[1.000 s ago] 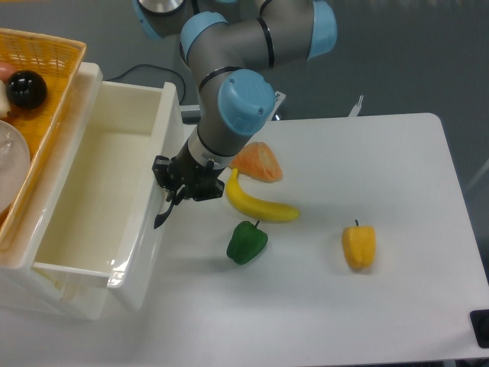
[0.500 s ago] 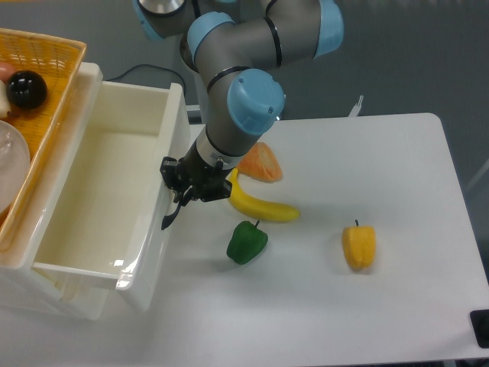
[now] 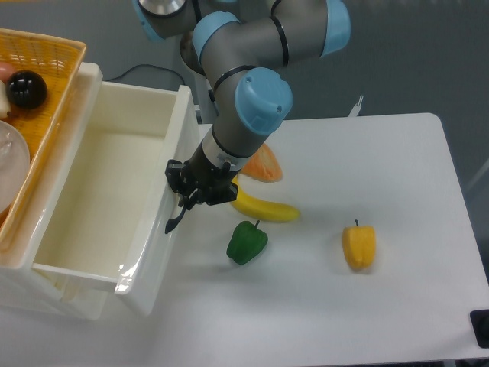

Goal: Slide open the top white drawer
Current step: 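Keep pulling the drawer handle until the drawer is fully extended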

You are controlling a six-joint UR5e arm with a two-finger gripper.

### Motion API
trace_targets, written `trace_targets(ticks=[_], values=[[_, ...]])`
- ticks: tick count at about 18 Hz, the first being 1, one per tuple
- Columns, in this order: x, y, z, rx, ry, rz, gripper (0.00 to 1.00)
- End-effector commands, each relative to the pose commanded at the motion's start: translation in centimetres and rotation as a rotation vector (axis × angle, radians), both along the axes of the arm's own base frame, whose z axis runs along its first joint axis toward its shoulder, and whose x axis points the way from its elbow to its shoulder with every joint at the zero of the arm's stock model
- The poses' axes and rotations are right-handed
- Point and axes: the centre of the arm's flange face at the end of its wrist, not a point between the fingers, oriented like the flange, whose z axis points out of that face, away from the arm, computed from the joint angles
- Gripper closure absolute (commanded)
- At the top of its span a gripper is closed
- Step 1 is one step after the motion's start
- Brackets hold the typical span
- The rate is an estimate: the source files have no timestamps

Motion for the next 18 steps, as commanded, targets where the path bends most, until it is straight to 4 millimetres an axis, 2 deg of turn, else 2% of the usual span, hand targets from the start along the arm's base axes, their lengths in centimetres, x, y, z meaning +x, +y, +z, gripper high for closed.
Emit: trace_targets(ticks=[18], values=[[-1.2, -0.8, -0.2, 0.015, 0.010, -0.021, 0.79]])
